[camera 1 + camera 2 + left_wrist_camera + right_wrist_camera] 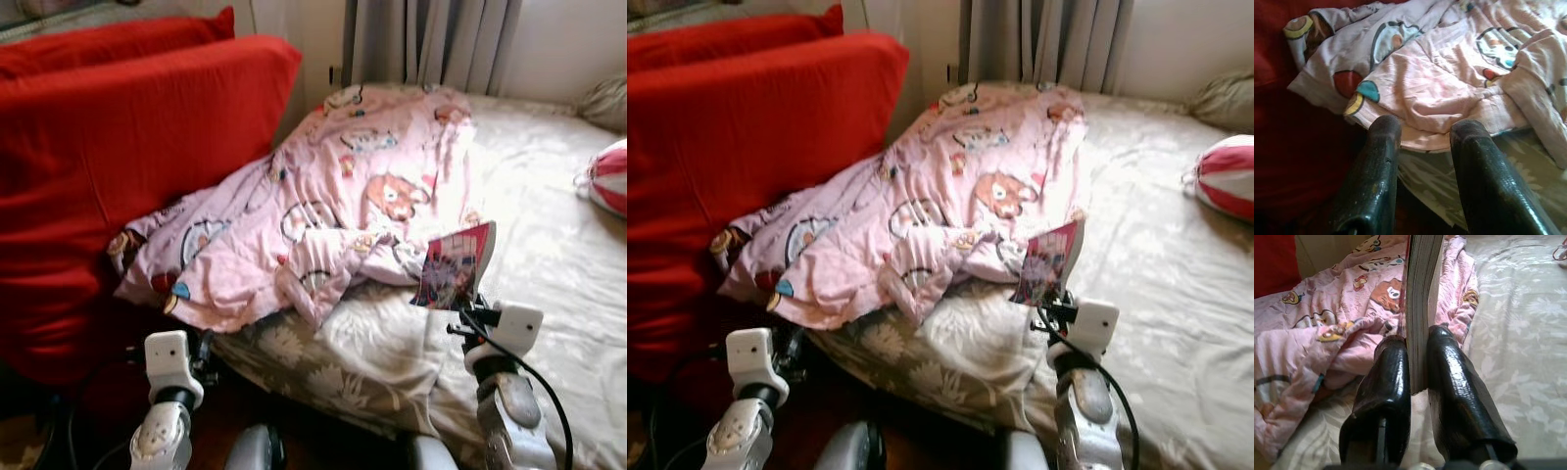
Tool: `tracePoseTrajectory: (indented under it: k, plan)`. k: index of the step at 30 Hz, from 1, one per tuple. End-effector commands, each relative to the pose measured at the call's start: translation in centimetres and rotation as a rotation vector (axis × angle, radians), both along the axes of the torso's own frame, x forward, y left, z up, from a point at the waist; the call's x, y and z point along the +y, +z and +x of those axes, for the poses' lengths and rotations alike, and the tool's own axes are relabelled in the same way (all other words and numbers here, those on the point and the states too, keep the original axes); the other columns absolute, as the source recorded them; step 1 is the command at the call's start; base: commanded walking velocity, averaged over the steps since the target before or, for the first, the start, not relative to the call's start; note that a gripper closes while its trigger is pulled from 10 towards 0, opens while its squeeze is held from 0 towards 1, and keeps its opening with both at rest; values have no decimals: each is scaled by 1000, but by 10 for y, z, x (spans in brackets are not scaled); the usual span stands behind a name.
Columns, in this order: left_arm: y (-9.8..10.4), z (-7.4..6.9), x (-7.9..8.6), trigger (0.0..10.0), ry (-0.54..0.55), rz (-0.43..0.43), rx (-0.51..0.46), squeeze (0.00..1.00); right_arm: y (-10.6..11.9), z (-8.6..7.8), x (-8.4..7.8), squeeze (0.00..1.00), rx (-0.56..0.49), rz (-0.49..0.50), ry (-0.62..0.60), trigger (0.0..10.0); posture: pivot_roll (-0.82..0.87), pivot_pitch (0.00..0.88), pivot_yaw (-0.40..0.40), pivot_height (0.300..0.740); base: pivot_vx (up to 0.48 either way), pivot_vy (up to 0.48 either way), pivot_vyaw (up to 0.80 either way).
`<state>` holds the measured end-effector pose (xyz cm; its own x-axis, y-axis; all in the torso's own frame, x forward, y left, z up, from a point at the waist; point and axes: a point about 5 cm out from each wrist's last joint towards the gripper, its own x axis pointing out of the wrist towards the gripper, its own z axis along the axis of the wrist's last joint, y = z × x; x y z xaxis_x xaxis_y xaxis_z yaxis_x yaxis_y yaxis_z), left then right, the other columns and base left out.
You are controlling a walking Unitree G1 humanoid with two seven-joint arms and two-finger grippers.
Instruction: Clean up the room
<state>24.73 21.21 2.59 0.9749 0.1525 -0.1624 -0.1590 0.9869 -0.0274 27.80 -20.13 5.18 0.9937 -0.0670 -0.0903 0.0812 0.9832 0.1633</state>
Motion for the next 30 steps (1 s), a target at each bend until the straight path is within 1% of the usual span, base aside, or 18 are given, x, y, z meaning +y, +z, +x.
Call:
tracePoseTrajectory:
  k: [1,3,8,9,10,14,15,17,19,20,23,25,28,29,30]
  plan:
    - [-2,1,6,10000,26,-6,3,0,15,9,3,0,-65,-11,24,10000,33,0,47,688,0,0,0]
    - [-10,-2,10,10000,45,-20,31,0,13,9,3,0,-55,-10,25,10000,34,0,49,703,0,0,0]
    - [-21,-6,14,10000,57,-23,76,0,12,9,6,0,-53,-2,36,10000,33,0,50,728,0,0,0]
    - [-29,-10,17,10000,62,-18,119,0,12,10,6,0,-55,-1,38,10000,33,0,51,740,0,0,0]
    - [-29,-10,17,10000,62,-18,119,0,12,10,6,0,-55,-1,38,10000,33,0,51,740,0,0,0]
    - [-46,-20,24,10000,86,-29,221,0,14,12,6,0,-57,-2,37,10000,35,0,47,740,0,0,0]
    - [-46,-20,24,10000,86,-29,221,0,14,12,6,0,-57,-2,37,10000,35,0,47,740,0,0,0]
    - [-60,-31,28,10000,103,-39,314,0,13,15,6,0,-33,-3,43,10000,41,0,38,740,0,0,0]
    - [-61,-31,29,10000,105,-42,321,0,12,15,6,0,-28,-3,44,10000,41,0,38,740,0,0,0]
    - [-68,-38,29,10000,107,-48,370,0,12,16,6,0,-30,-12,52,10000,44,0,35,740,0,0,0]
    - [-78,-49,29,10000,105,-58,442,0,12,17,7,0,-27,-14,50,10000,50,0,34,740,0,0,0]
    - [-88,-60,28,10000,105,-60,509,0,11,18,8,0,-26,-10,50,10000,50,0,34,740,0,0,0]
    - [-94,-69,26,10000,112,-67,551,0,10,18,11,0,-18,-11,55,10000,48,0,31,740,0,0,0]
    - [-94,-69,26,10000,112,-67,551,0,10,18,11,0,-18,-11,55,10000,48,0,31,740,0,0,0]
    - [-97,-75,23,10000,112,-73,572,0,9,17,11,0,-14,-10,55,10000,51,0,31,740,0,0,0]
